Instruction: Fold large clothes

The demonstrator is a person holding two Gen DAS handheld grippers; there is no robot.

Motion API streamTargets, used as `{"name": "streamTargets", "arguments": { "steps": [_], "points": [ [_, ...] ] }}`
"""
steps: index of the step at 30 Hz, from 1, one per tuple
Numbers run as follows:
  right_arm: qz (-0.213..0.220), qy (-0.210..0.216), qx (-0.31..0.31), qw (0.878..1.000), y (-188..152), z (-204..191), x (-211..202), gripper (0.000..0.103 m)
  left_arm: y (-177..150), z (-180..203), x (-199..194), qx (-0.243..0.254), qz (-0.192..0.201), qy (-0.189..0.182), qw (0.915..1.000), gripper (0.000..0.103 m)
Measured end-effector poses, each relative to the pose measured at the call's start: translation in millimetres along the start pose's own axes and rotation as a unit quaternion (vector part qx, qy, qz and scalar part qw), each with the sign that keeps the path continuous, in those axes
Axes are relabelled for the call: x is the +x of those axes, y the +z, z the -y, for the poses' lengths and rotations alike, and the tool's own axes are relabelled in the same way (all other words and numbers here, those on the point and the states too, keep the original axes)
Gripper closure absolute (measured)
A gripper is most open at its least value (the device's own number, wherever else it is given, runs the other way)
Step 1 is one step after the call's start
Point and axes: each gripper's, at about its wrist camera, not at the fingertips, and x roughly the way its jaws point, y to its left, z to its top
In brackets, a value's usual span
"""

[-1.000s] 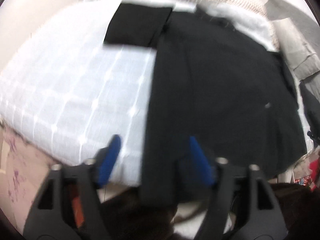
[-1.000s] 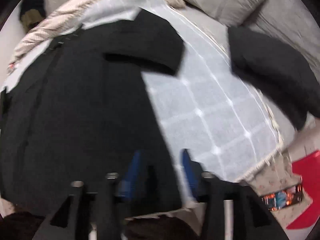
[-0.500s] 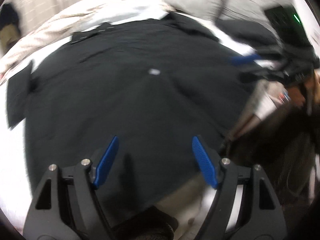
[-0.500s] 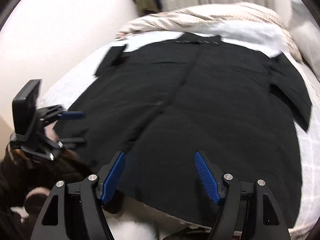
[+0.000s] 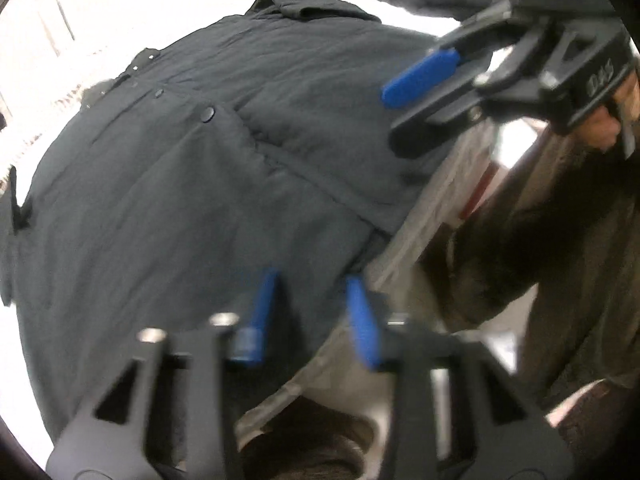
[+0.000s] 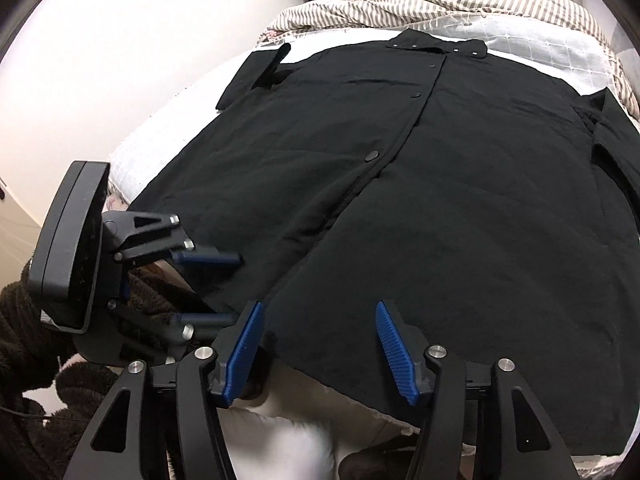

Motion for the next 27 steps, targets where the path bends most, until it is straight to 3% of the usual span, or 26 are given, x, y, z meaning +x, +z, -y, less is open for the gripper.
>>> {"name": "streamTargets", "arguments": {
  "steps": [5,9,11,13,15,17,20,22,24,26,27],
  "points": [
    [-0.021,0.024,0.025,0.999,-8,10,4,0.073,-4,-18,-37,-0.052,0.080,-0.037,0.9947,0.090],
    [-0.103,0.044,0.049,0.993,-18,15,33,0.080,-7,-39,-60,-0.106,0.142,-0.079,0.9810,0.091],
    [-0.110,0.039,0.044,0.992,-19,12,38,0.080,-6,-40,-57,-0.108,0.134,-0.097,0.9804,0.090],
    [-0.105,0.044,0.033,0.993,-14,9,30,0.080,-5,-31,-43,-0.090,0.095,-0.112,0.9851,0.087],
    [-0.076,0.057,0.043,0.995,-9,12,14,0.079,-6,-13,-21,-0.055,0.037,-0.107,0.9921,0.083],
    [-0.038,0.057,0.057,0.996,-1,18,-4,0.079,-9,0,-11,-0.027,0.013,-0.085,0.9960,0.080],
    [0.007,0.062,0.083,0.995,9,28,-21,0.075,-8,-2,-20,-0.033,0.024,-0.091,0.9950,0.063],
    [0.021,0.054,0.098,0.993,16,32,-21,0.071,-5,-17,-34,-0.067,0.049,-0.096,0.9919,0.032],
    [0.030,0.044,0.110,0.992,24,35,-18,0.068,0,-40,-55,-0.111,0.089,-0.057,0.9881,0.018],
    [0.033,0.035,0.121,0.991,33,36,-13,0.062,6,-68,-72,-0.152,0.115,0.007,0.9815,0.014],
    [0.036,0.034,0.123,0.991,38,39,-12,0.052,10,-84,-77,-0.170,0.117,0.045,0.9774,0.012]
  ]
}}
